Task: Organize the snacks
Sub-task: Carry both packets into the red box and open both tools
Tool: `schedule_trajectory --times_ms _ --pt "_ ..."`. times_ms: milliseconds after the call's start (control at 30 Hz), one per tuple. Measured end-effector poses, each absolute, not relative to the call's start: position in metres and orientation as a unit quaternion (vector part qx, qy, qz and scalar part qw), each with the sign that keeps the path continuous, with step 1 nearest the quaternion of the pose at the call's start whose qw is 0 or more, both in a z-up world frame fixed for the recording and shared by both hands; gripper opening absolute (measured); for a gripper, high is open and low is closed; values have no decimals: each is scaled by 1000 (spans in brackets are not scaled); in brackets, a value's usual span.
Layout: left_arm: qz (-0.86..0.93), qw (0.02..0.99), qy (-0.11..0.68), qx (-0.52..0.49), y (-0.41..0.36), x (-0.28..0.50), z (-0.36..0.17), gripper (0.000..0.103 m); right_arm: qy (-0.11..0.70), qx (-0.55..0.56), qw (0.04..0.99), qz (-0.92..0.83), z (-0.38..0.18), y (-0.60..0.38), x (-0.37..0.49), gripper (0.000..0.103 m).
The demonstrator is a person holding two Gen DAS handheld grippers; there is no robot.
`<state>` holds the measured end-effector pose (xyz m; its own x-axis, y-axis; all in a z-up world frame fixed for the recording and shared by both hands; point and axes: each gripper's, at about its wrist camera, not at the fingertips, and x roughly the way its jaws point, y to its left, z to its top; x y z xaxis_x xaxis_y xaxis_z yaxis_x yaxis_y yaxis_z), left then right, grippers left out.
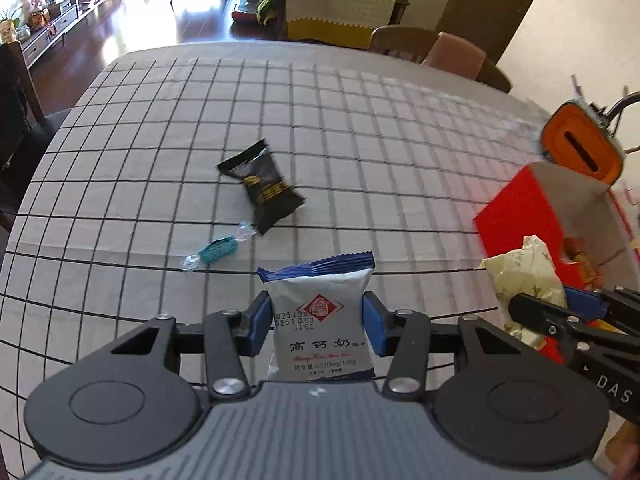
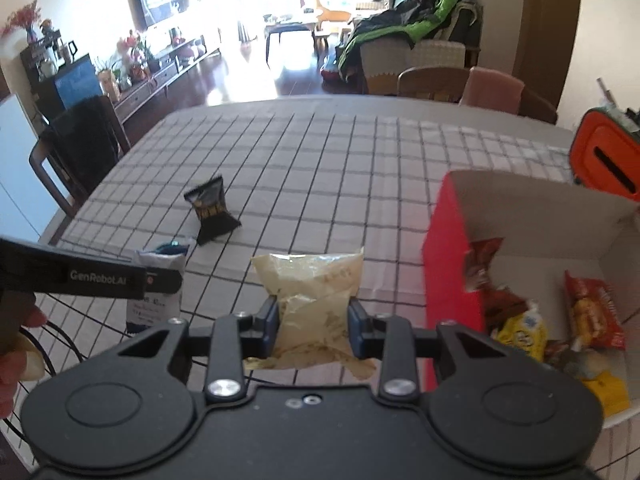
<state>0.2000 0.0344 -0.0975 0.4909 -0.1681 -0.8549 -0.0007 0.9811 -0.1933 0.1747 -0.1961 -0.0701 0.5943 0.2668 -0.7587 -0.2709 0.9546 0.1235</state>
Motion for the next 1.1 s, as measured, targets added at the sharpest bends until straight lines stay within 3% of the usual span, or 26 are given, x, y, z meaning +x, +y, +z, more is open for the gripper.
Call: schedule_trajectory --times_ms 600,1100 --pt "-151 878 449 -70 -93 209 -26 47 383 22 921 68 -38 -313 168 33" --pt "-203 855 476 5 -217 236 -52 47 406 37 913 5 -70 -399 176 33"
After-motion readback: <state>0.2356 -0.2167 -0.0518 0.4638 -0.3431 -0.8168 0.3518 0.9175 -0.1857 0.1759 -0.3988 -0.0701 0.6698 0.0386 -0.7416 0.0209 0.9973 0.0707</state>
